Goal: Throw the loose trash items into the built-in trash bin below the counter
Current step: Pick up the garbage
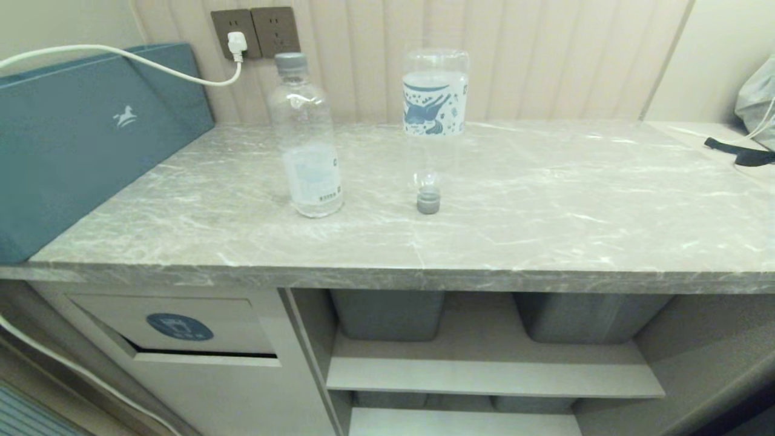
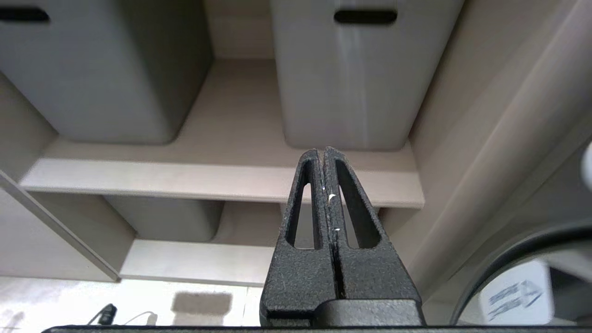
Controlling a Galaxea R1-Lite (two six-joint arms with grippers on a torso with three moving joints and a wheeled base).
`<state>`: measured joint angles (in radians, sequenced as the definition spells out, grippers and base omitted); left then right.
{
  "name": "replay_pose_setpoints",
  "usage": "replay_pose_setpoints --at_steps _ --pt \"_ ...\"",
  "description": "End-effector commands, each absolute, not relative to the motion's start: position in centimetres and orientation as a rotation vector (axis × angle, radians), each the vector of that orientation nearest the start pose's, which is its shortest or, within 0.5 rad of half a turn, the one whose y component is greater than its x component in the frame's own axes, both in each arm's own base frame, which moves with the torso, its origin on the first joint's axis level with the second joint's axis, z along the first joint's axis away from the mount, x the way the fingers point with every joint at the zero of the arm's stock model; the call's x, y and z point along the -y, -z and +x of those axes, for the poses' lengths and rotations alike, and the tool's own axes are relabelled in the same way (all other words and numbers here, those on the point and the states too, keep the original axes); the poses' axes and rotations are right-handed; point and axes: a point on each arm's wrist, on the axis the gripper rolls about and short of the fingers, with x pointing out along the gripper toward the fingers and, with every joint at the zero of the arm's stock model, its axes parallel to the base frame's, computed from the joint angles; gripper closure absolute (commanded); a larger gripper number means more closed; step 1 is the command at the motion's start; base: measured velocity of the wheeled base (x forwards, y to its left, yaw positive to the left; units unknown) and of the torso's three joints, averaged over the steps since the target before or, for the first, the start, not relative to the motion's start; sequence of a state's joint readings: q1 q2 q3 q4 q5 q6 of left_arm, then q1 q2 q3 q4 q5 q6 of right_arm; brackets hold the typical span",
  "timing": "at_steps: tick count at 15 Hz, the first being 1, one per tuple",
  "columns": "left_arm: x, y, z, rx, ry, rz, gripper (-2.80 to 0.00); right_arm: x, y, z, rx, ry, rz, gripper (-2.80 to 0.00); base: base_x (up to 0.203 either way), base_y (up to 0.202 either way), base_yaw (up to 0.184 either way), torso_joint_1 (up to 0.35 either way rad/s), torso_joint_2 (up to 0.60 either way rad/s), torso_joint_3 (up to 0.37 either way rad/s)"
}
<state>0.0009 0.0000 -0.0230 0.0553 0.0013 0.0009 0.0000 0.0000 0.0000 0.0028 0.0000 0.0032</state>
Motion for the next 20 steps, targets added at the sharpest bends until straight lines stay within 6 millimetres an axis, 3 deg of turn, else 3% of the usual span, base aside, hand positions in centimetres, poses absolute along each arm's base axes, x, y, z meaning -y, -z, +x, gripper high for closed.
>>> replay_pose_setpoints --at_steps 1,9,11,14,15,18,20 --pt "0.0 -7.6 -2.4 -0.034 -0.003 0.002 0.00 0.0 -7.5 -2.3 -0.003 0.000 0.003 0.00 0.000 0.000 0.000 0.199 -0.48 -0.284" --pt "0.1 -8.0 -2.6 -0.014 0.026 0.061 0.00 0.0 -7.5 -2.3 -0.002 0.000 0.003 0.00 0.000 0.000 0.000 0.204 -0.46 -0.253" --pt "0.4 -11.0 -3.2 0.073 0.161 0.072 0.00 0.0 -7.5 -2.3 -0.003 0.000 0.003 0.00 0.000 0.000 0.000 0.051 -0.10 -0.062" --pt "0.9 -14.9 -2.3 0.039 0.418 0.062 0.00 0.0 -7.5 -2.3 -0.003 -0.002 0.002 0.00 0.000 0.000 0.000 0.008 -0.01 -0.008" --pt "1.0 -15.8 -1.4 0.002 0.462 0.049 -2.80 0.0 -7.5 -2.3 -0.003 -0.002 0.002 0.00 0.000 0.000 0.000 0.000 0.00 0.000" --pt "1.2 -18.8 2.2 -0.041 0.547 0.030 -2.80 0.0 -7.5 -2.3 -0.003 0.000 0.003 0.00 0.000 0.000 0.000 0.000 0.00 0.000" --pt "1.3 -20.7 6.3 -0.073 0.581 0.019 -2.80 0.0 -7.5 -2.3 -0.002 -0.003 -0.006 0.00 0.000 0.000 0.000 0.000 0.00 0.000"
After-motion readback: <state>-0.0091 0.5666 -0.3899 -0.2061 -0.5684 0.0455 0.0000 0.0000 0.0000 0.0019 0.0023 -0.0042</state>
